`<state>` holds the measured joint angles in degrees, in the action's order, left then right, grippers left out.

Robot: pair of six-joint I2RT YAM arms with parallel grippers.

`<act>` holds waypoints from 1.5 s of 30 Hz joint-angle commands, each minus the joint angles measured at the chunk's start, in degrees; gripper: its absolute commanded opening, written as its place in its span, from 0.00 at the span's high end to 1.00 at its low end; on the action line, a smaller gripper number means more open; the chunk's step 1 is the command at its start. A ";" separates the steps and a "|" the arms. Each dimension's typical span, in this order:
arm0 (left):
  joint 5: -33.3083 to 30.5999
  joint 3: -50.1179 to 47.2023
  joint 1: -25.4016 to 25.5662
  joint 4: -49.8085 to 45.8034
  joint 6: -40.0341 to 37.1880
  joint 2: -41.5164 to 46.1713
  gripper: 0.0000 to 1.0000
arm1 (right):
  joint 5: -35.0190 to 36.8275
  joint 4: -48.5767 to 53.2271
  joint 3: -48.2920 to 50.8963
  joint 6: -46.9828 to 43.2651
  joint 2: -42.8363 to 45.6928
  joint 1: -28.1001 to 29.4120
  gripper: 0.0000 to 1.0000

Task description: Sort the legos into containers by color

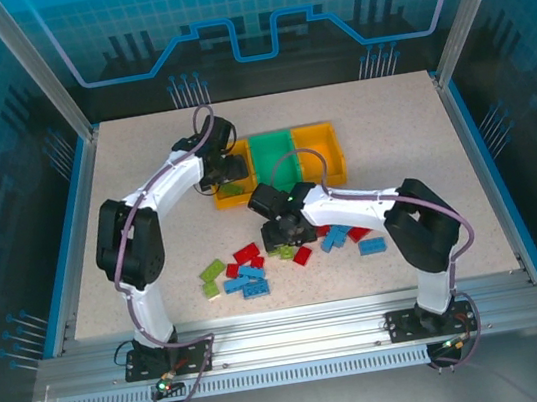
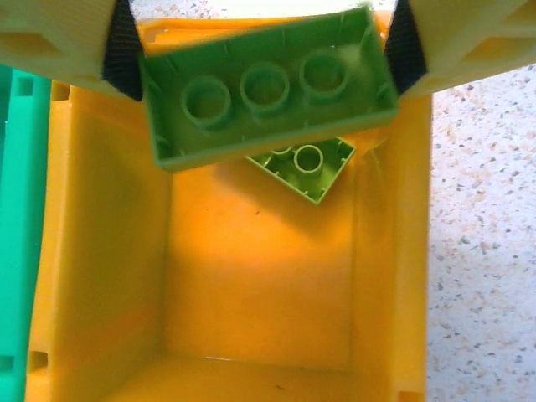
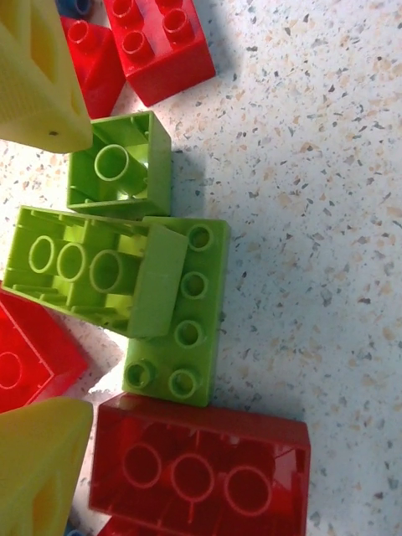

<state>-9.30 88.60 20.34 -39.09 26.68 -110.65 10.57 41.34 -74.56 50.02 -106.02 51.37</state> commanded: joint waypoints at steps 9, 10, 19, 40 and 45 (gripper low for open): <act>1.57 -7.91 -0.32 3.38 0.55 9.87 0.01 | 0.60 2.59 -2.90 0.99 -3.35 -0.23 0.38; 1.46 -9.23 -0.30 3.70 0.86 11.49 0.01 | 0.66 2.76 -3.04 0.90 -3.64 -0.22 0.39; 0.36 -21.27 -0.32 5.44 2.47 24.23 0.01 | 1.21 3.36 -4.03 0.68 -4.76 -0.48 0.52; -1.35 -41.80 -0.30 2.99 9.98 40.79 0.01 | 0.92 4.76 -16.00 -4.96 -2.37 -1.84 0.65; -0.42 -47.86 0.35 1.62 14.96 46.94 0.01 | -1.87 0.63 -22.74 -6.66 -5.20 -4.66 0.65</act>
<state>-9.78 42.94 20.43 -35.38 37.32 -67.00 10.44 44.34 -93.14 45.28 -109.91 48.90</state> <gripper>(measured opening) 0.988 0.353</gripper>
